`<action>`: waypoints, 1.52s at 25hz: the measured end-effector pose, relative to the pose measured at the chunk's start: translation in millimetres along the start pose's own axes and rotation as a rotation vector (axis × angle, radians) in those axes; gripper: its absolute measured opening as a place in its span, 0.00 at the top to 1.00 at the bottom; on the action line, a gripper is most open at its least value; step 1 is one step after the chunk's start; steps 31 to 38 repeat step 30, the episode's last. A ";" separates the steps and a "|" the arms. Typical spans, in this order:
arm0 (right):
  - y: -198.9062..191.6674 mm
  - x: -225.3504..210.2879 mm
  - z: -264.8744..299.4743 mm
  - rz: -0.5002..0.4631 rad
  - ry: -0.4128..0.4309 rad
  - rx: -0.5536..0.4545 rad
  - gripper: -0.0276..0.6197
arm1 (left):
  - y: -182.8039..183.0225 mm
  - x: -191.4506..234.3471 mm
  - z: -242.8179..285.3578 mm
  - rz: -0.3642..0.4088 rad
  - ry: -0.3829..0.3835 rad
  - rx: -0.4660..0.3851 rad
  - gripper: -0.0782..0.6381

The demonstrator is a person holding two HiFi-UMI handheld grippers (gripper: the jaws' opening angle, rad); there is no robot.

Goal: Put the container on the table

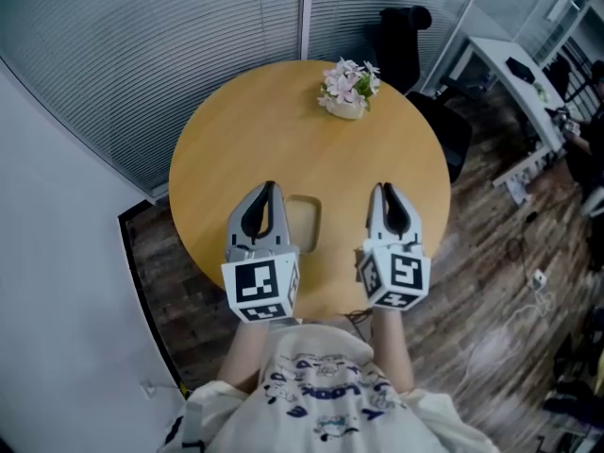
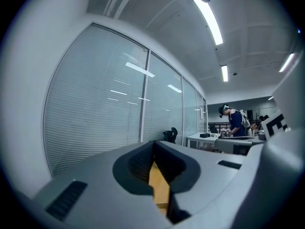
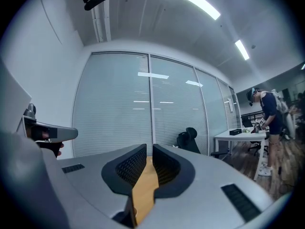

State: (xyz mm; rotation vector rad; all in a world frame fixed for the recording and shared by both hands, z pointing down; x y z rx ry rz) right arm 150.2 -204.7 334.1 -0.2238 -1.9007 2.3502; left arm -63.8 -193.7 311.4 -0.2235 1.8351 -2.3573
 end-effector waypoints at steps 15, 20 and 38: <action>4.3 -0.5 -6.8 0.001 0.012 -0.018 0.90 | 1.5 -5.6 -4.7 0.008 0.001 -0.008 0.88; 4.7 -1.9 -9.1 0.005 0.008 -0.018 0.90 | 0.9 -7.5 -6.2 0.005 -0.003 -0.005 0.88; 3.6 -1.2 -8.8 0.001 0.012 -0.013 0.90 | -1.3 -9.9 -4.6 0.009 -0.007 0.005 0.88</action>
Point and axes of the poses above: the fingertips, and each gripper's own axes: z forward along the fingers, x to its left, y out of its top, the point moved 4 cm from there along -z, backward along the fingers, and after that the axes turned 8 degrees about x, right-handed, at the moved point
